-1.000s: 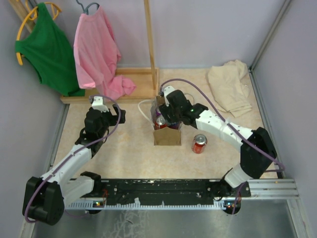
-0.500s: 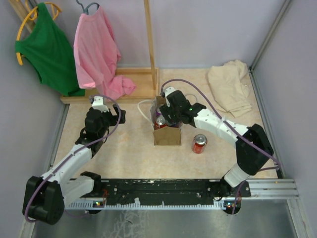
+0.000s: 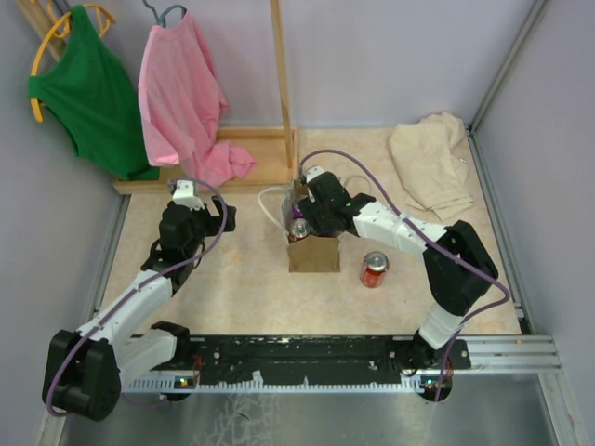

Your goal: Take the beverage out of the canvas bag

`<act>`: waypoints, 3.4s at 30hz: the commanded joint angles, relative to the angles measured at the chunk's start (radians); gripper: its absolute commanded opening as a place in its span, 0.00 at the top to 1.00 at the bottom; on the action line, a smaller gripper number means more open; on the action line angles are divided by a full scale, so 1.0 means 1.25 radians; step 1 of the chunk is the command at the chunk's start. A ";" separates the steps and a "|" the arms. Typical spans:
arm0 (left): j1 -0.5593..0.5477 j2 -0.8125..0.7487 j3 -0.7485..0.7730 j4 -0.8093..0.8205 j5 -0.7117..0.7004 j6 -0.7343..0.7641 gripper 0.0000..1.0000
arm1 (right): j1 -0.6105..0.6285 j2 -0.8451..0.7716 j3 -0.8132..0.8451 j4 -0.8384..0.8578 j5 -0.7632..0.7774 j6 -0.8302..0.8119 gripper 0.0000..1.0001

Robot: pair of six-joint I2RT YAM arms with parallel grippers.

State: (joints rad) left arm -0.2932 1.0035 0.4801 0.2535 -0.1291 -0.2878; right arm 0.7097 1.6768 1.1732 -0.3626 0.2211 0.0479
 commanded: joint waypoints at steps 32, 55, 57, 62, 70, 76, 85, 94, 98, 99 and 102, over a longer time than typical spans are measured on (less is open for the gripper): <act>-0.005 0.001 0.013 0.025 0.023 -0.009 0.00 | 0.044 -0.402 0.054 0.171 0.243 -0.085 1.00; -0.005 0.023 0.014 0.038 0.052 -0.015 0.00 | -0.171 -0.555 0.030 0.090 0.474 -0.040 1.00; -0.004 0.023 0.014 0.038 0.053 -0.016 0.00 | -0.239 -0.545 0.006 0.043 0.397 0.017 1.00; -0.004 0.028 0.023 0.030 0.054 -0.012 0.00 | -0.337 -0.518 -0.082 0.007 0.245 0.102 1.00; -0.005 0.028 0.025 0.024 0.052 -0.009 0.00 | -0.342 -0.480 -0.216 0.012 0.163 0.170 1.00; -0.005 0.026 0.021 0.022 0.047 -0.008 0.00 | -0.342 -0.460 -0.287 0.035 0.143 0.186 1.00; -0.005 0.026 0.019 0.020 0.046 -0.008 0.00 | -0.343 -0.407 -0.291 -0.020 0.158 0.210 1.00; -0.005 0.016 0.017 0.014 0.039 -0.006 0.00 | -0.343 -0.363 -0.300 -0.045 0.147 0.239 1.00; -0.005 0.021 0.019 0.016 0.042 -0.007 0.00 | -0.343 -0.345 -0.294 -0.065 0.150 0.251 0.88; -0.005 0.024 0.019 0.017 0.044 -0.007 0.00 | -0.343 -0.344 -0.295 -0.068 0.150 0.255 0.71; -0.005 0.026 0.021 0.017 0.048 -0.008 0.00 | -0.343 -0.352 -0.297 -0.065 0.148 0.259 0.08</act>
State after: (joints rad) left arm -0.2932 1.0382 0.4801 0.2668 -0.0772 -0.2981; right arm 0.2848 1.2331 0.7742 -0.4549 0.3977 0.3424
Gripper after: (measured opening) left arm 0.998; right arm 0.701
